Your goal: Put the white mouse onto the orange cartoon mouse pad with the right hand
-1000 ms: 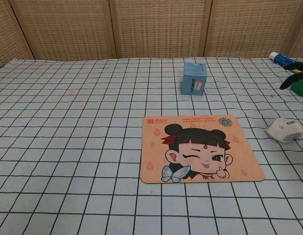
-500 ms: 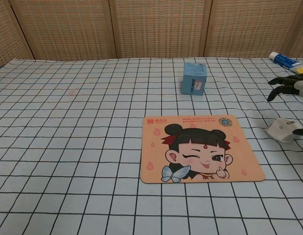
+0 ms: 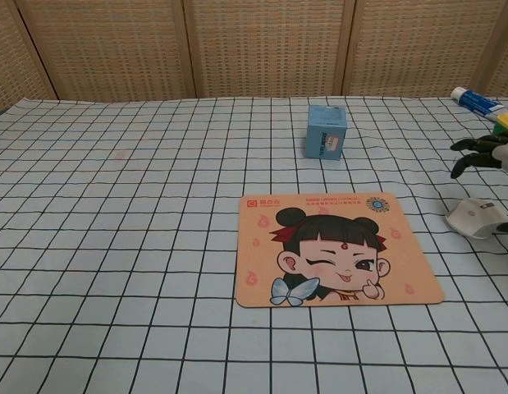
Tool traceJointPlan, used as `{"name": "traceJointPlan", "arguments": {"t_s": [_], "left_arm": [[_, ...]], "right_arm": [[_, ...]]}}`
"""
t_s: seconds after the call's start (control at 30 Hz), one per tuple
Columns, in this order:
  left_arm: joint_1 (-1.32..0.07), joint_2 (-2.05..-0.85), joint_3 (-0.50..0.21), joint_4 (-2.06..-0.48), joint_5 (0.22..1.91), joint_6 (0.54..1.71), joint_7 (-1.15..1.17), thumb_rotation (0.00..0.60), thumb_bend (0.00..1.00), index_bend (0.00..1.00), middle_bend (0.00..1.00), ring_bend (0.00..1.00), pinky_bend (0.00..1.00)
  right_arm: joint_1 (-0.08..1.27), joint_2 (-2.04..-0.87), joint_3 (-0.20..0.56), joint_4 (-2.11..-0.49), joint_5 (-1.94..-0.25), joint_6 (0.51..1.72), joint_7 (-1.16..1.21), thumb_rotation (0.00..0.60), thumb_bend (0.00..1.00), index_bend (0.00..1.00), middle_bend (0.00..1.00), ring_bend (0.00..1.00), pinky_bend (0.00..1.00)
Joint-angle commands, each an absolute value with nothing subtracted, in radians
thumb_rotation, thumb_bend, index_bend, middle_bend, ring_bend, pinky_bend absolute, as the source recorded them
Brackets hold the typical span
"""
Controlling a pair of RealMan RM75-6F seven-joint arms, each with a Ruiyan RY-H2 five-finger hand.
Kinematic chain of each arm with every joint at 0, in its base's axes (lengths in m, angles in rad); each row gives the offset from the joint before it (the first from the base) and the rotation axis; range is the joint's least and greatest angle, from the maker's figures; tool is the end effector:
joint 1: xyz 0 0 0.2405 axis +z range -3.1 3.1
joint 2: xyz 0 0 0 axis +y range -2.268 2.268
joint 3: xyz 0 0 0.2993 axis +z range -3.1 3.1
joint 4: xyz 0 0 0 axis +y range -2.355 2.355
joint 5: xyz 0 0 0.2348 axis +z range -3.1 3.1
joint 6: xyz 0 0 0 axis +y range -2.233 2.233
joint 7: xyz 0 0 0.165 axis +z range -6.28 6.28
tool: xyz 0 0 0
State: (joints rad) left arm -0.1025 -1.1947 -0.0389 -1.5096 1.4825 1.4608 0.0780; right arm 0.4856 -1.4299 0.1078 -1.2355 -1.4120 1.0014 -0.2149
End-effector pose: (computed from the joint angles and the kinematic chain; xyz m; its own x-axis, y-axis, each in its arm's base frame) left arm -0.3764 0.2127 0.1335 0.4880 0.0277 0.8724 0.8728 -0.0046 -0.4881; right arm -0.3299 -0.3647 0.0212 0.6606 -0.1845 0.7277 -0.7444 -0.2868 0.6030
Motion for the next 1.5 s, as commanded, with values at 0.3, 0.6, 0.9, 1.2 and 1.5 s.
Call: {"name": "traceJointPlan", "arguments": {"t_s": [0.3, 0.6, 0.9, 1.2, 1.5], "left_arm": [[-0.110, -1.204, -0.041, -1.501, 1.472, 1.445, 0.088, 0.600, 0.00, 0.00, 0.00, 0.00, 0.00], [-0.113, -1.206, -0.042, -1.498, 1.465, 1.439, 0.089, 0.600, 0.00, 0.00, 0.00, 0.00, 0.00], [-0.115, -1.207, -0.043, -1.495, 1.461, 1.434, 0.083, 0.600, 0.00, 0.00, 0.00, 0.00, 0.00], [-0.114, -1.207, -0.045, -1.492, 1.461, 1.439, 0.075, 0.600, 0.00, 0.00, 0.00, 0.00, 0.00], [-0.114, -1.207, -0.046, -1.490, 1.461, 1.443, 0.069, 0.600, 0.00, 0.00, 0.00, 0.00, 0.00]], "right_arm": [[0.517, -1.495, 0.082, -1.109, -1.416, 0.956, -0.164, 0.600, 0.37, 0.23, 0.07, 0.00, 0.00], [0.528, -1.524, 0.072, -1.063, -1.426, 0.960, -0.145, 0.600, 0.37, 0.24, 0.09, 0.00, 0.00], [0.532, -1.571, 0.073, -0.998, -1.429, 0.984, -0.146, 0.600, 0.37, 0.46, 0.23, 0.05, 0.05], [0.531, -1.605, 0.049, -0.916, -1.535, 1.125, -0.015, 0.600, 0.37, 0.76, 0.59, 0.53, 0.58], [0.549, -1.579, 0.046, -0.962, -1.651, 1.303, -0.002, 0.600, 0.37, 0.78, 0.61, 0.56, 0.61]]}}
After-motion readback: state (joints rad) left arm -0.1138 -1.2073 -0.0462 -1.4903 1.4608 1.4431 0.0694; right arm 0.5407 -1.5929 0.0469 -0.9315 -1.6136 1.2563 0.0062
